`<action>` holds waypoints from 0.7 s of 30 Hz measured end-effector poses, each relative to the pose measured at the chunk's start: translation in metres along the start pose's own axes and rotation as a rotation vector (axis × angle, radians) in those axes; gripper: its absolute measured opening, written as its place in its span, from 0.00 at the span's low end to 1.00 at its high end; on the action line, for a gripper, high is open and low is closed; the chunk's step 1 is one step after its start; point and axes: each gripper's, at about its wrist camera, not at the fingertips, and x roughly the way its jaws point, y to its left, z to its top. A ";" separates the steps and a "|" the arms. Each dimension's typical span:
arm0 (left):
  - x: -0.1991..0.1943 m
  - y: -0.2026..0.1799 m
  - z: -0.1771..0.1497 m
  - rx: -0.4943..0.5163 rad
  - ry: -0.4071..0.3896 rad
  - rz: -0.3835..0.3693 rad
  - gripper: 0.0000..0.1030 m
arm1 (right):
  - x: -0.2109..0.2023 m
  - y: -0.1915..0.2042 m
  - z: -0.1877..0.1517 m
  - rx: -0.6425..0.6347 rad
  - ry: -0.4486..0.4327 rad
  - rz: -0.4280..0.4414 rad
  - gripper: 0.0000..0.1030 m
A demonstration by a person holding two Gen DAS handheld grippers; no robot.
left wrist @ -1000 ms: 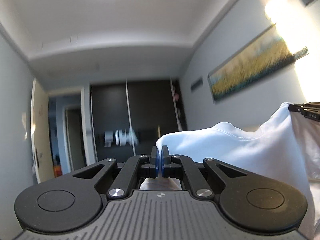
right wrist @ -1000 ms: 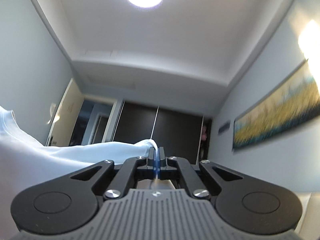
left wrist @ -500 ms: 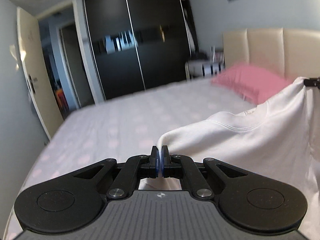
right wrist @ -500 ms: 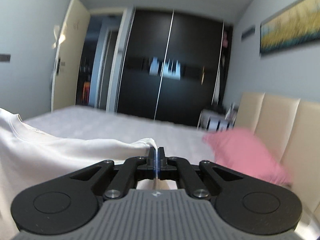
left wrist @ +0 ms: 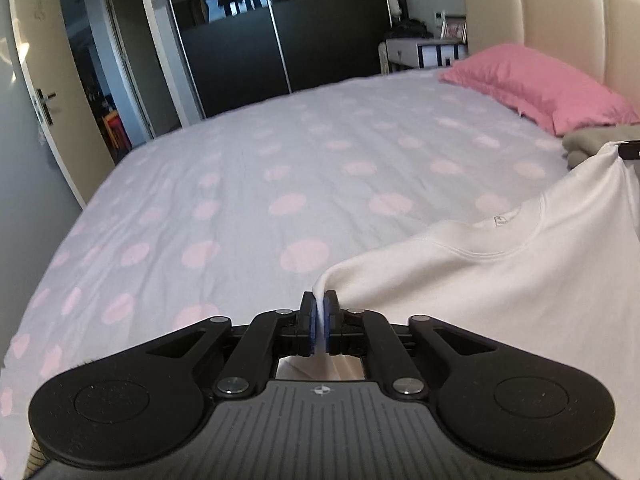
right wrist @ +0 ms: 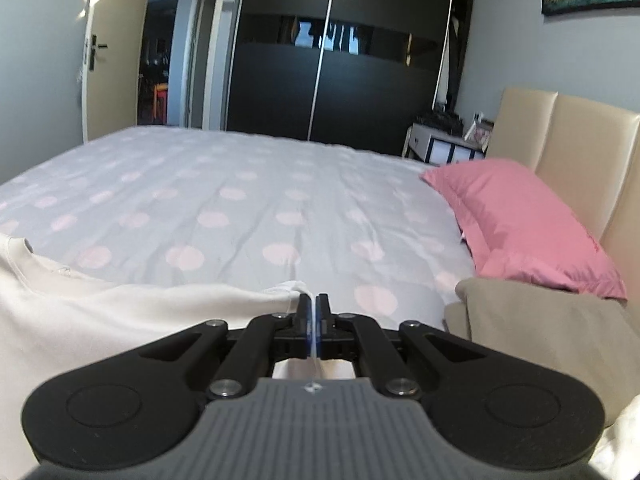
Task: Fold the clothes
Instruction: 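Lower the shirt onto the bed and open both grippers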
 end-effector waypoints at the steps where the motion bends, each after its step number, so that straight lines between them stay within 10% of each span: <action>1: 0.002 0.001 -0.001 -0.007 0.006 0.011 0.12 | 0.006 -0.003 -0.002 0.012 0.015 0.000 0.10; 4: 0.010 0.008 -0.006 -0.029 0.040 0.025 0.24 | 0.020 -0.008 -0.008 0.050 0.056 -0.013 0.38; 21: 0.023 0.048 -0.066 -0.226 0.321 -0.051 0.45 | 0.031 -0.076 -0.070 0.297 0.263 0.007 0.45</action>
